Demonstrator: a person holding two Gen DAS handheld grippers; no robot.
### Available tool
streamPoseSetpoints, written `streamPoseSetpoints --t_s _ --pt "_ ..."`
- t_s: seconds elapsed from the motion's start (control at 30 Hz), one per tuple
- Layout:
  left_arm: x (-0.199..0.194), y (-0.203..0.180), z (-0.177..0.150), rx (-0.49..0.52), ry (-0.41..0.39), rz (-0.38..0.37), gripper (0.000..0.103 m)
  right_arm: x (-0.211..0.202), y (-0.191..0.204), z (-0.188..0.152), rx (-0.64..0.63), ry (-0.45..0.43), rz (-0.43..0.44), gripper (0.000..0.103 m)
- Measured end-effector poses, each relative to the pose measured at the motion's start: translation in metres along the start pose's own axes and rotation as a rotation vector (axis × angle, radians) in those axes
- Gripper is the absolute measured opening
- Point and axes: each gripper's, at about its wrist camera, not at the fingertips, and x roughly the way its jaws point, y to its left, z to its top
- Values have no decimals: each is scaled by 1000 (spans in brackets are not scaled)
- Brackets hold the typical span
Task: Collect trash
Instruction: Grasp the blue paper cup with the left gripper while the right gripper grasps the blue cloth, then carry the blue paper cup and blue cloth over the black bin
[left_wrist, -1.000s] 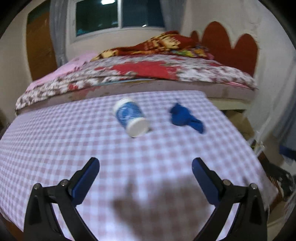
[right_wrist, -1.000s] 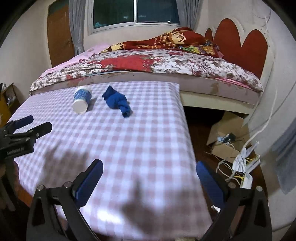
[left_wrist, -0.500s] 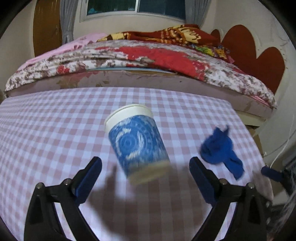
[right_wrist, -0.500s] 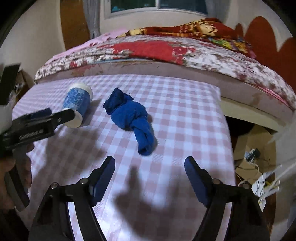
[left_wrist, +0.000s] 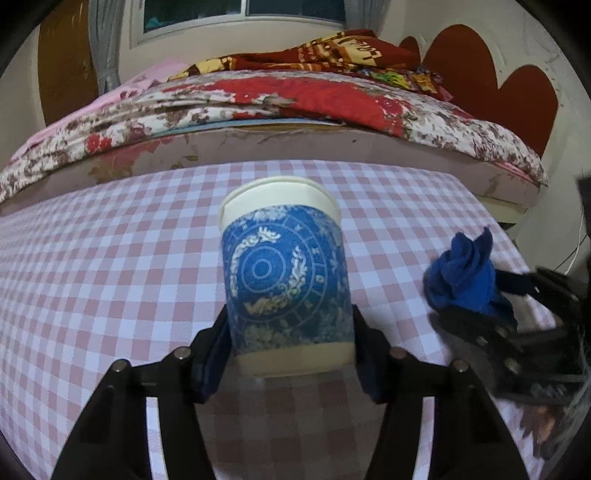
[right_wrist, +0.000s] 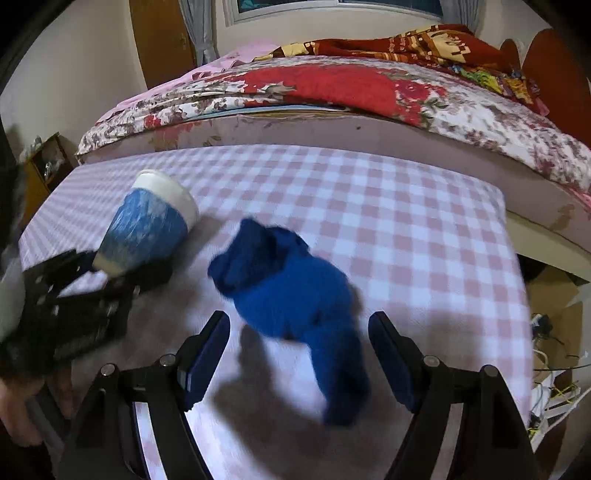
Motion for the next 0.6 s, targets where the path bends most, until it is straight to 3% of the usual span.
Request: streamPoseSetpoints --t_s 0.03,0.07,0.13,0.6 --pt "-2 0 -1 5 -4 -7 59 4 0 2 5 2 -1 75" --pt "-3 -1 -1 8 -5 -11 59 3 1 2 -1 -12 -10 55" --pt "-8 -3 -4 21 -13 -17 59 0 1 2 14 -11 9 48" --pt "-82 -33 -46 63 -77 -73 58 -103 -8 -69 45 -98 -89 47"
